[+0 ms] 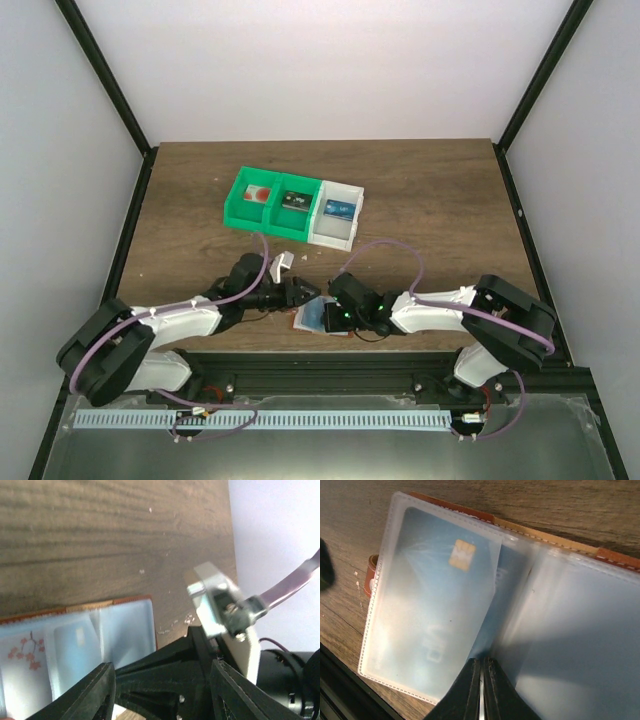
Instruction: Take the credit cards out of the card holder
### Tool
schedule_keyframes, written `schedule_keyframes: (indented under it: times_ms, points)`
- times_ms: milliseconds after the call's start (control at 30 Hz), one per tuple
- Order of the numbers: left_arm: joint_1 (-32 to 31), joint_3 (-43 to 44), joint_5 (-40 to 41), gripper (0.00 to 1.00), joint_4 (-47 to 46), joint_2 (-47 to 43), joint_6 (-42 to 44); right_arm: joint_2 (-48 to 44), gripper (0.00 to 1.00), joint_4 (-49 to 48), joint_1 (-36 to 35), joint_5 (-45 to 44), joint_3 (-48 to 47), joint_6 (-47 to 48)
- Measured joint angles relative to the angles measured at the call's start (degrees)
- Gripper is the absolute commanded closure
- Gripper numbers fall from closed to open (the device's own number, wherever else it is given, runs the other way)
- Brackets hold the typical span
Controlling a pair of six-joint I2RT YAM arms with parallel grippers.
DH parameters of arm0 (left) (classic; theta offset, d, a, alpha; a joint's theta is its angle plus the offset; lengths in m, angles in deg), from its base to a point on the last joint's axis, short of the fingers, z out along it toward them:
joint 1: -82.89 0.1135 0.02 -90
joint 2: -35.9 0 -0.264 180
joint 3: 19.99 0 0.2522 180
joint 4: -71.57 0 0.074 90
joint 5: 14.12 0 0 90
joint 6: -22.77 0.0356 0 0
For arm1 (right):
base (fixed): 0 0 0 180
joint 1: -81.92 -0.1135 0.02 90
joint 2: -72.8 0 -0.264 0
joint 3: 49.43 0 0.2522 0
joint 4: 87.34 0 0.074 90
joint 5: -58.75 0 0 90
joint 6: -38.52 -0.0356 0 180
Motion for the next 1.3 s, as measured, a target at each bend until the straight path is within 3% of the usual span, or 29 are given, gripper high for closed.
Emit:
schedule_keyframes:
  times_ms: [267, 600, 1000, 1300]
  points:
    - [0.0, 3.04, 5.86, 0.41, 8.17, -2.12, 5.46, -0.02, 0.95, -0.15, 0.0, 0.0, 0.09, 0.0]
    - [0.0, 2.86, 6.86, 0.4, 9.09, 1.53, 6.19, -0.17, 0.95, -0.46, 0.0, 0.0, 0.35, 0.02]
    - [0.0, 2.36, 3.56, 0.41, 5.11, 5.01, 4.04, -0.22, 0.95, -0.52, 0.0, -0.04, 0.39, 0.04]
    - [0.0, -1.84, -0.87, 0.41, -3.19, 3.8, -2.4, -1.92, 0.86, -0.02, 0.0, -1.73, 1.03, 0.0]
